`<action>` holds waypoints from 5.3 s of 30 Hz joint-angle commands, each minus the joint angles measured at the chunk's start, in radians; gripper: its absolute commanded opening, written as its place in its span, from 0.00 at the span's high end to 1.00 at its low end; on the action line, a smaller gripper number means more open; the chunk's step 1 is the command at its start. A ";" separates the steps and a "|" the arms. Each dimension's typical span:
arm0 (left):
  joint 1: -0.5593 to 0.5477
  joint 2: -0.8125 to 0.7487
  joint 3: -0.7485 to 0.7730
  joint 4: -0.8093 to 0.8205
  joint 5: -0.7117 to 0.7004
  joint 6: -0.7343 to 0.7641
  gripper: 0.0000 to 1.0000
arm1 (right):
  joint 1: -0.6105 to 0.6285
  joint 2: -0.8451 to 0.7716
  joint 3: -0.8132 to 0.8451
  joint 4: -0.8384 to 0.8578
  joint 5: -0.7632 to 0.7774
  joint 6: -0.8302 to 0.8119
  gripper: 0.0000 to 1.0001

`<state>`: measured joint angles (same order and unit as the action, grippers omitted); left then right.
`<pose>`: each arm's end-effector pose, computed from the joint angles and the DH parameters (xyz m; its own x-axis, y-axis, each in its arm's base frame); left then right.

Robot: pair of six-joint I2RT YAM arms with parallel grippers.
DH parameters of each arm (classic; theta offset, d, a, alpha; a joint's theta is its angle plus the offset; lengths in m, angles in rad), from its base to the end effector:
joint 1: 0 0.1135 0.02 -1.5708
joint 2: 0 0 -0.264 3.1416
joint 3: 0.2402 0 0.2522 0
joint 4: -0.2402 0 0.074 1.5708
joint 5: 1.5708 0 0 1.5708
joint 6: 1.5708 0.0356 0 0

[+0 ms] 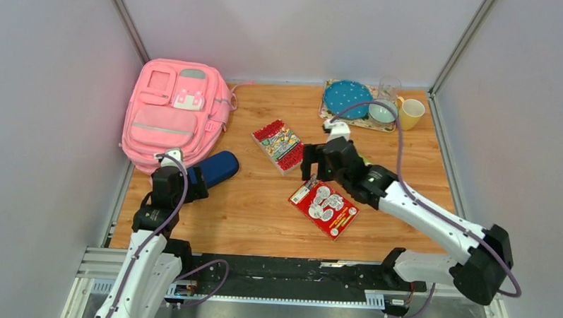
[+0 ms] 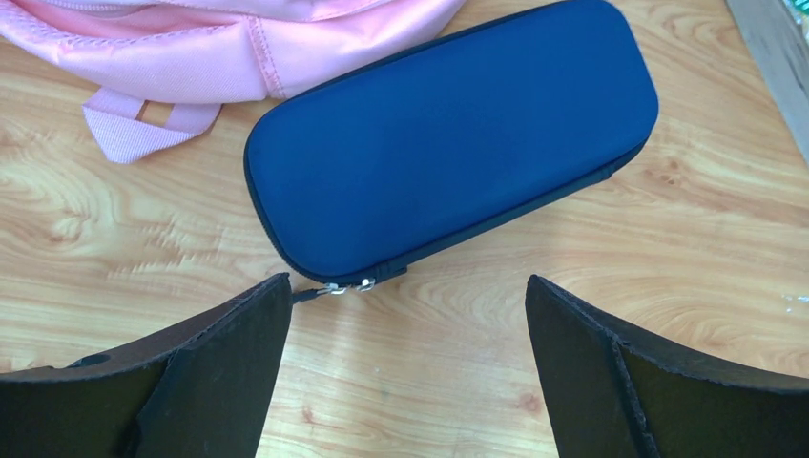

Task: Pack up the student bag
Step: Adjust the book at the center of the board.

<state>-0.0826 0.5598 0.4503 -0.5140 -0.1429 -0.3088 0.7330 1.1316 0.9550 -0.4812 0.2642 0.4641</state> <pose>0.1350 -0.0061 0.2228 -0.5442 -0.2568 -0.7987 -0.2088 0.9635 -0.1675 0.1884 0.1571 0.3022 -0.6267 0.0172 -0.7791 -0.2368 0.9483 0.2115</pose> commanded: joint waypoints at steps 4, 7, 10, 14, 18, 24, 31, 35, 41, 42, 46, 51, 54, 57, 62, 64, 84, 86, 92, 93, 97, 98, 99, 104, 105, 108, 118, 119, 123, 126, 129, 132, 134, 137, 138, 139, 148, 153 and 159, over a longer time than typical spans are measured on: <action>0.004 -0.032 0.013 -0.031 -0.012 0.048 0.01 | 0.175 0.269 0.197 0.061 0.179 -0.122 0.01; 0.004 -0.035 0.007 -0.023 -0.009 0.057 0.01 | 0.187 0.401 0.315 0.001 0.116 -0.140 0.01; 0.004 -0.034 0.005 -0.023 -0.018 0.057 0.01 | 0.194 0.482 0.392 -0.039 0.208 -0.063 0.01; 0.004 -0.023 0.005 -0.023 -0.003 0.059 0.01 | 0.131 0.517 0.386 0.038 0.123 0.010 0.01; 0.004 0.003 0.008 -0.018 0.012 0.065 0.01 | 0.001 0.580 0.381 0.082 -0.039 0.099 0.04; 0.004 0.015 0.011 -0.041 0.016 0.062 0.01 | -0.104 0.672 0.315 0.104 -0.089 0.148 0.05; 0.004 0.012 0.008 -0.044 0.011 0.050 0.01 | -0.205 0.645 0.159 0.168 -0.155 0.197 0.05; 0.003 0.015 0.008 -0.054 0.009 0.047 0.01 | -0.285 0.626 0.050 0.210 -0.149 0.212 0.05; 0.004 0.015 0.007 -0.054 0.011 0.045 0.02 | -0.438 0.533 -0.093 0.260 -0.166 0.176 0.05; 0.004 0.017 0.008 -0.054 0.009 0.043 0.02 | -0.448 0.521 -0.102 0.257 -0.160 0.166 0.05; 0.004 0.022 0.010 -0.054 0.011 0.046 0.02 | -0.474 0.455 -0.133 0.217 -0.111 0.146 0.05; 0.004 0.022 0.010 -0.057 0.012 0.046 0.02 | -0.462 0.332 -0.150 0.239 -0.170 0.142 0.05; 0.004 0.020 0.010 -0.057 0.014 0.046 0.02 | -0.365 0.257 -0.125 0.276 -0.187 0.142 0.05; 0.004 0.020 0.011 -0.057 0.013 0.048 0.02 | -0.209 0.266 -0.020 0.268 -0.151 0.134 0.05; 0.004 0.017 0.011 -0.057 0.005 0.046 0.02 | -0.038 0.450 0.158 0.292 -0.152 0.133 0.05; 0.004 0.015 0.017 -0.055 0.000 0.045 0.02 | -0.011 0.532 0.303 0.273 -0.154 0.124 0.05; 0.004 -0.032 0.011 -0.050 -0.061 0.040 0.02 | 0.066 1.243 1.171 0.110 -0.353 0.024 0.04; 0.004 -0.028 0.013 -0.046 -0.061 0.040 0.02 | 0.065 1.296 1.214 0.099 -0.358 0.051 0.04; 0.004 -0.020 0.016 -0.038 -0.061 0.043 0.02 | 0.063 1.402 1.340 0.095 -0.356 0.110 0.04; 0.004 -0.018 0.016 -0.040 -0.063 0.043 0.02 | 0.060 1.424 1.349 0.098 -0.333 0.114 0.04; 0.004 -0.020 0.014 -0.038 -0.067 0.043 0.02 | 0.048 1.456 1.352 0.119 -0.266 0.169 0.04; 0.004 -0.018 0.014 -0.040 -0.067 0.043 0.01 | 0.039 1.456 1.332 0.131 -0.266 0.176 0.04; 0.004 -0.018 0.014 -0.041 -0.069 0.043 0.02 | 0.034 1.449 1.317 0.139 -0.217 0.179 0.05; 0.004 -0.018 0.016 -0.041 -0.067 0.043 0.02 | -0.020 1.357 1.147 0.189 -0.120 0.206 0.04; 0.004 -0.018 0.016 -0.043 -0.069 0.043 0.02 | -0.032 1.335 1.058 0.210 -0.106 0.212 0.04; 0.004 -0.017 0.016 -0.041 -0.066 0.043 0.02 | -0.081 1.252 0.922 0.243 -0.082 0.243 0.04; 0.003 -0.008 0.016 -0.040 -0.058 0.043 0.02 | -0.205 1.019 0.579 0.293 -0.051 0.186 0.04; 0.004 -0.008 0.016 -0.041 -0.055 0.045 0.02 | -0.230 1.005 0.535 0.291 -0.060 0.174 0.04; 0.004 -0.014 0.016 -0.044 -0.047 0.045 0.02 | -0.290 0.884 0.441 0.302 -0.120 0.113 0.04; 0.003 -0.017 0.014 -0.040 -0.044 0.045 0.02 | -0.270 0.779 0.398 0.325 -0.187 0.007 0.04; 0.004 -0.014 0.016 -0.038 -0.044 0.045 0.01 | -0.195 0.708 0.393 0.288 -0.198 -0.071 0.04; 0.004 -0.014 0.016 -0.038 -0.044 0.045 0.01 | -0.095 0.651 0.392 0.233 -0.187 -0.122 0.04; 0.004 -0.012 0.016 -0.040 -0.047 0.045 0.01 | -0.022 0.631 0.364 0.216 -0.191 -0.116 0.04; 0.004 -0.017 0.019 -0.043 -0.055 0.043 0.02 | 0.057 0.620 0.286 0.223 -0.219 -0.044 0.04; 0.004 -0.020 0.019 -0.046 -0.060 0.043 0.02 | 0.078 0.613 0.256 0.236 -0.221 -0.029 0.04; 0.004 -0.023 0.019 -0.047 -0.063 0.042 0.01 | 0.098 0.605 0.207 0.243 -0.211 -0.010 0.05; 0.004 -0.026 0.016 -0.035 -0.054 0.042 0.01 | 0.252 0.499 0.004 0.357 -0.212 0.130 0.05; 0.004 -0.026 0.016 -0.038 -0.050 0.042 0.02 | 0.256 0.505 -0.027 0.296 -0.093 0.174 0.05; 0.004 -0.031 0.016 -0.043 -0.043 0.040 0.01 | 0.203 0.493 -0.079 0.222 0.032 0.200 0.04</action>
<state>-0.0826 0.5343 0.4503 -0.5652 -0.1928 -0.2703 0.9798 1.6608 0.9264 -0.2161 0.1802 0.6250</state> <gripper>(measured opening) 0.988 0.956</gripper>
